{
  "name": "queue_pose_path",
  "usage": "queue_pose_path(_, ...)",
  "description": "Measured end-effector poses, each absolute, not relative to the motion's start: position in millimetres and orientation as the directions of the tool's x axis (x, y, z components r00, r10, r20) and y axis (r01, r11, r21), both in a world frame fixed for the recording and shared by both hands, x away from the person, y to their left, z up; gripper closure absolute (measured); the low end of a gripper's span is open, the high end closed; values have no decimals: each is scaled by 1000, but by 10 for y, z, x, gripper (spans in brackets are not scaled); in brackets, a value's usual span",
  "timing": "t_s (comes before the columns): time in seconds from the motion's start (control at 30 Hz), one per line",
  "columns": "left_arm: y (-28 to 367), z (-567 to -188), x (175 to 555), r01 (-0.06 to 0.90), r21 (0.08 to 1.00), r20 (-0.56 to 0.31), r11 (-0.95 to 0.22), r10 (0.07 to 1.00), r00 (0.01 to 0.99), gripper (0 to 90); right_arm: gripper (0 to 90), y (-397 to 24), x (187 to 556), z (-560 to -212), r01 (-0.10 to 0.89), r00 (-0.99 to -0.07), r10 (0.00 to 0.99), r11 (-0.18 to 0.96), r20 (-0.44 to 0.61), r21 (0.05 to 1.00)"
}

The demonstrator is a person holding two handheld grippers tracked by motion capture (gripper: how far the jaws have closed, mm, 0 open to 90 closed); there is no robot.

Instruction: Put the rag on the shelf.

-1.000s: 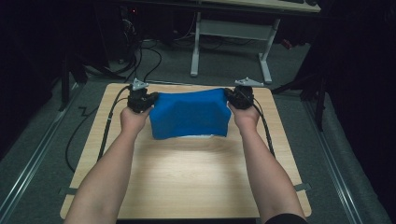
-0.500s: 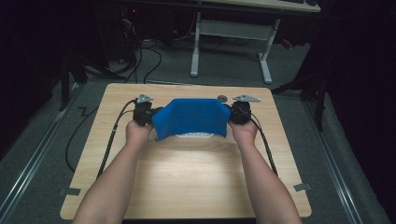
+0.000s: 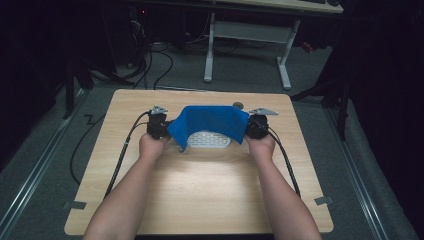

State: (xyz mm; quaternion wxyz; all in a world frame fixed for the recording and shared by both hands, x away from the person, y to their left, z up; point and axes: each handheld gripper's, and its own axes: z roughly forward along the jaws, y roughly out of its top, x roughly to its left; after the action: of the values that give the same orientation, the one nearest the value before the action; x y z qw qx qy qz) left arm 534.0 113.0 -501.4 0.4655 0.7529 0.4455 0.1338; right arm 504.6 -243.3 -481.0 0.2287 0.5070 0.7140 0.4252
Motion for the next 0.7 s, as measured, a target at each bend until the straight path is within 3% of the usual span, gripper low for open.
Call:
queue_pose_path(0.2, 1142, -5051, 5318, 571, 805, -230, -161, 802, 551, 823, 858, -2419, 5034, -4816, 534, -378, 919, 122, 107, 837)
queue_pose_path(0.43, 1265, -4980, 5258, 557, 817, -184, -149, 847, 498, 596, 722, -2472, 5010, -4727, 539, -370, 923, 125, 101, 833)
queue_pose_path(0.7, 1395, -4749, 5164, 505, 850, -133, -154, 863, 487, 530, 603, -2614, 4927, -4494, 496, -354, 932, 118, 77, 860)
